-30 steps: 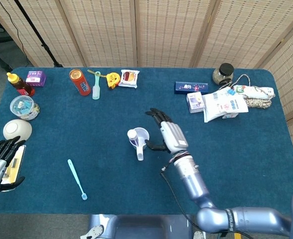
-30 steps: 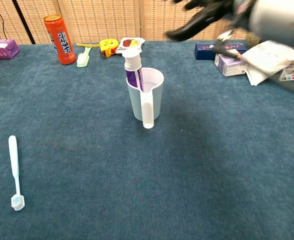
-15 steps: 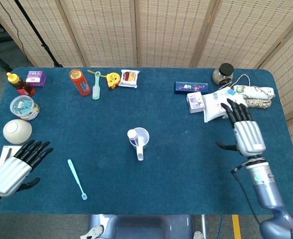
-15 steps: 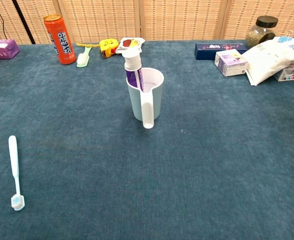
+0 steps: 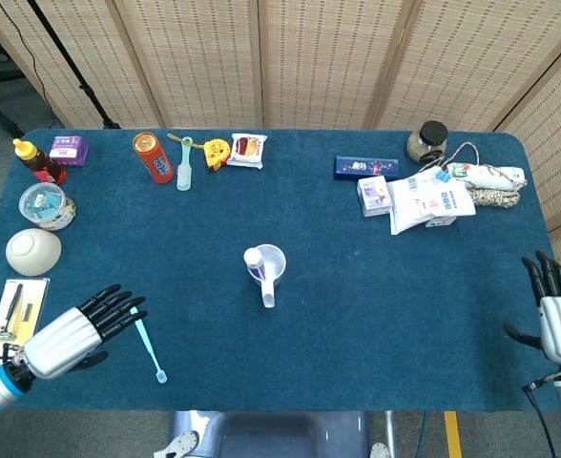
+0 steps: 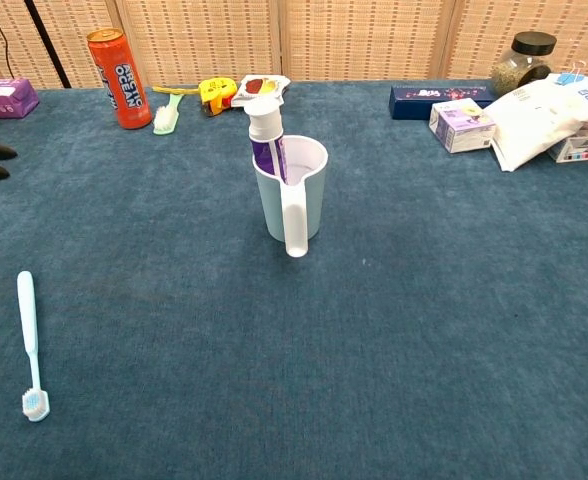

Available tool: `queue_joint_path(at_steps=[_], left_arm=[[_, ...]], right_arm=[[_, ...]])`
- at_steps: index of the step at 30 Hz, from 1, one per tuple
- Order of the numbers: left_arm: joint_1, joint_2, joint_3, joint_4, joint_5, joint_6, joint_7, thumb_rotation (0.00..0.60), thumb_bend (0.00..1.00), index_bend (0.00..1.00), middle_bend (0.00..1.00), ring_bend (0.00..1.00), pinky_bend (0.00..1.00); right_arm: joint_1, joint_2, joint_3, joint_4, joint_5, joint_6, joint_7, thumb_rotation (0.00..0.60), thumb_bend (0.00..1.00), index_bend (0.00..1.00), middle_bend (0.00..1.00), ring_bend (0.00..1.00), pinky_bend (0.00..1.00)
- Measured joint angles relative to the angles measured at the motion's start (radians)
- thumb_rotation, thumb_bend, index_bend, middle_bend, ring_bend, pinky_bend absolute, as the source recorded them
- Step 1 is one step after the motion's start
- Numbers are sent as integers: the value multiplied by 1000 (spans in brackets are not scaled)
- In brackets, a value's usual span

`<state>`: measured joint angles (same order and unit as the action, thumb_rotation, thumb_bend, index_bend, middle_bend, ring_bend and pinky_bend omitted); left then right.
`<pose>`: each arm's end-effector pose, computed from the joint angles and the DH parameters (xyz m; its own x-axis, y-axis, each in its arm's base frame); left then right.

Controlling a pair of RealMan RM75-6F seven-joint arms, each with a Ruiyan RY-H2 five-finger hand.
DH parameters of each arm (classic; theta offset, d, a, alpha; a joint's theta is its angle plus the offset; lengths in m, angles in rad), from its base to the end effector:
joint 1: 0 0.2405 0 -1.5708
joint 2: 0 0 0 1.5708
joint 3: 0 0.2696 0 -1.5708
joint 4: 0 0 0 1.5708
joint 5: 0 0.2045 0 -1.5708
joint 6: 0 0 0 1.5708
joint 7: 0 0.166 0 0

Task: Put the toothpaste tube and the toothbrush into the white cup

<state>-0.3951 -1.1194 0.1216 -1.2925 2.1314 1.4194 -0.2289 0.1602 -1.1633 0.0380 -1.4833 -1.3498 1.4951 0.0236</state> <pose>-0.2695 0.2297 0.1153 0.6374 0.1235 0.7606 0.5544 -0.7590 -0.3413 -0.3482 -0.2279 0.1794 0.4387 0.0398 0.8977 -0.8969 0.0810 0.4347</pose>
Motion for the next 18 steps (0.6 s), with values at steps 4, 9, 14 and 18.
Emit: queue_joint_path(at_steps=[4,9,14,18], left_arm=[[-49,-31,19,31,19,-54,6,600,226,44,0,0,0],[-90,-64,37,55,6,-143,28,600,256,95,0,0,0],[-120,-120,53,107,-15,-191,42,600,290,161,0,0,0],[-131,-165,70,154,-33,-215,50,600,320,188,0,0,0]], right_arm=[[-18,2,5,-21,-6,19,-3,600,0,0,0,0,0],[-37,14,26,-42,1,29,11,600,0,0,0,0,0],[-44,14,41,-40,7,18,24,600,0,0,0,0,0],[-47,14,49,-39,5,10,33,600,0,0,0,0,0]])
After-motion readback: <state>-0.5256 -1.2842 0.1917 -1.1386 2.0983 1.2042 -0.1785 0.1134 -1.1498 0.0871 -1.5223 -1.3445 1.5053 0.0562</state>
